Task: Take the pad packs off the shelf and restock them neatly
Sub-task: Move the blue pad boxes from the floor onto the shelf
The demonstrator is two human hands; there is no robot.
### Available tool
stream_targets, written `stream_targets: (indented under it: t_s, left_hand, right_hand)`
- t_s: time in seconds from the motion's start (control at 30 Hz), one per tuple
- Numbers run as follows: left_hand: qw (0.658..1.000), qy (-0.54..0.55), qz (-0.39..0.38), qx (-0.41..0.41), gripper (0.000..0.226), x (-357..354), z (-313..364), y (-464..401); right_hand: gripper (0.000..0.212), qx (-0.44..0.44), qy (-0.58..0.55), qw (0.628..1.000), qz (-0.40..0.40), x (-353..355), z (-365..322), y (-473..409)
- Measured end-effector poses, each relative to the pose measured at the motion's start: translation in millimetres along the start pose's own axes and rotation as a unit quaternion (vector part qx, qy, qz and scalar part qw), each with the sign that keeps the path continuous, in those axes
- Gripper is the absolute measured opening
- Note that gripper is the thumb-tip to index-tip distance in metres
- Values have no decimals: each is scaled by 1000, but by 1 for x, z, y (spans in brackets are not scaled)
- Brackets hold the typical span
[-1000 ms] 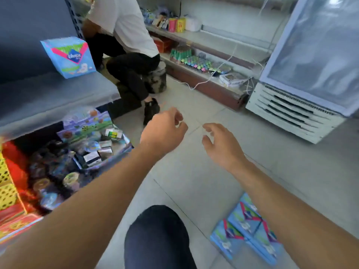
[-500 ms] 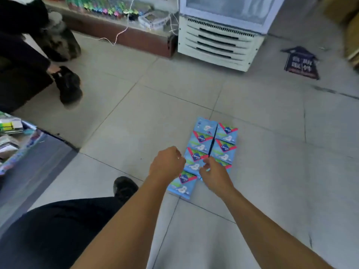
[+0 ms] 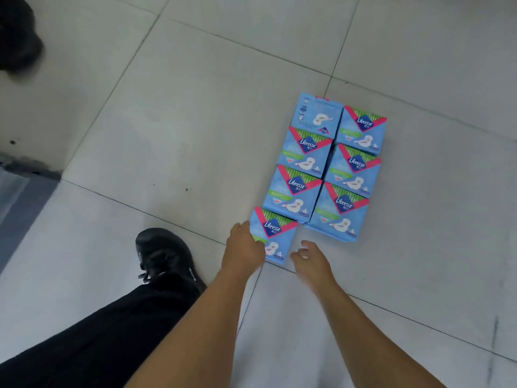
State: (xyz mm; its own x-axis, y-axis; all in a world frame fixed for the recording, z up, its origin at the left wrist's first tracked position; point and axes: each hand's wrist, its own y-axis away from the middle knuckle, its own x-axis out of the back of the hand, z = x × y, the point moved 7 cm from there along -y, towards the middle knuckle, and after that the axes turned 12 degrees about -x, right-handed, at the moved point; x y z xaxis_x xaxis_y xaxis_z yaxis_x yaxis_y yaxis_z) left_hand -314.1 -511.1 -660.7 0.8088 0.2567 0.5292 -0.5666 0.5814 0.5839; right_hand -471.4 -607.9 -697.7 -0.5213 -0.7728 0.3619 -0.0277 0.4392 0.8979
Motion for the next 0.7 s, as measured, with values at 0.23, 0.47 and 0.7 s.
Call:
stream_targets:
  t_s: [0.23,0.47,0.7]
  left_hand:
    - [994,50,-82,54,69,-22,-26,-21]
    - [992,79,-67,77,55,-20,-29,-7]
    - [995,96,-20,-10,39,33,40,24]
  right_hand:
    - [37,18,-23,999,-29,-25,-21,-13]
    - [21,24,-70,997,-1,-7,-7,0]
    - [23,126,-215,968,24,37,-24,70]
